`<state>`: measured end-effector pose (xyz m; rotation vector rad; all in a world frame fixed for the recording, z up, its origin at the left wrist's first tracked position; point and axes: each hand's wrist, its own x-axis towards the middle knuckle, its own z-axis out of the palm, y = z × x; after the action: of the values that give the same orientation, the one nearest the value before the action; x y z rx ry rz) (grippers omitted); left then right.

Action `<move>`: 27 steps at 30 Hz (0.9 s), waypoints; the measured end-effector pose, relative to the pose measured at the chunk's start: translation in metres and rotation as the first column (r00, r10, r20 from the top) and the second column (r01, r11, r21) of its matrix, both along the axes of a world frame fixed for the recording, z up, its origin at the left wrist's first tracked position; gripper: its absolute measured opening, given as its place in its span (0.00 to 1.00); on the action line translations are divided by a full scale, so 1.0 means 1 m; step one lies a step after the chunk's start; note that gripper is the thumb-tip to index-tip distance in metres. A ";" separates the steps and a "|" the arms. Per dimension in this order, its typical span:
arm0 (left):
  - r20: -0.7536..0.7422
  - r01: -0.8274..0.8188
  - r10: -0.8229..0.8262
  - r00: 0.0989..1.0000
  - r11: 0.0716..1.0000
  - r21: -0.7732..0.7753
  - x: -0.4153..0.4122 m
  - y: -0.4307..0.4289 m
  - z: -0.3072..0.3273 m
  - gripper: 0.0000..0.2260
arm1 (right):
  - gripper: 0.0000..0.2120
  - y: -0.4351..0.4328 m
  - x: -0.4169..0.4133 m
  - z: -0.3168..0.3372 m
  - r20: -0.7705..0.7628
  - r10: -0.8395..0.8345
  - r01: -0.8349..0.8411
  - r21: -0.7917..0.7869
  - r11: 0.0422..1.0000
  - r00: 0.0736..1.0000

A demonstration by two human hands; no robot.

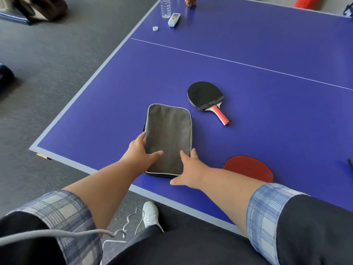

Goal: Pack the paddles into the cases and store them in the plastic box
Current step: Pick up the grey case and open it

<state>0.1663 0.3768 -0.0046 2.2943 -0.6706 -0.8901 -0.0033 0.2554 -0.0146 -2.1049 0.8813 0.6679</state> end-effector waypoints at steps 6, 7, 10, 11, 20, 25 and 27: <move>-0.117 -0.213 0.192 0.974 0.953 -0.213 -0.021 -0.024 0.050 0.16 | 0.35 -0.008 0.001 0.032 0.317 -0.212 0.222 0.004 0.975 0.925; -0.173 -0.236 0.198 0.965 0.942 -0.237 -0.027 -0.028 0.058 0.13 | 0.32 -0.012 0.000 0.040 0.415 -0.279 0.301 0.012 0.953 0.866; -0.364 -0.271 0.151 0.919 0.912 -0.308 -0.045 -0.042 0.074 0.16 | 0.32 -0.025 -0.004 0.067 0.548 -0.428 0.427 0.138 0.893 0.719; -0.387 -0.247 0.108 0.916 0.911 -0.331 -0.052 -0.048 0.076 0.15 | 0.34 -0.030 -0.006 0.073 0.552 -0.466 0.446 0.182 0.876 0.691; 0.075 0.608 -0.606 0.792 0.794 -0.004 -0.094 -0.081 0.030 0.18 | 0.39 -0.070 -0.062 0.078 0.433 -0.549 0.613 -0.011 0.790 0.715; 0.197 0.701 -0.769 0.608 0.637 0.322 -0.094 -0.086 -0.010 0.26 | 0.35 -0.077 -0.091 0.042 0.260 -0.588 0.618 -0.045 0.784 0.765; 0.156 0.691 -0.793 0.589 0.594 0.411 -0.091 -0.084 -0.023 0.29 | 0.35 -0.074 -0.098 0.026 0.162 -0.562 0.576 -0.059 0.815 0.811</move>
<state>0.0753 0.2930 -0.0279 2.4470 -1.8971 -1.0268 -0.1015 0.1814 0.0109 -1.7991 1.4108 0.1548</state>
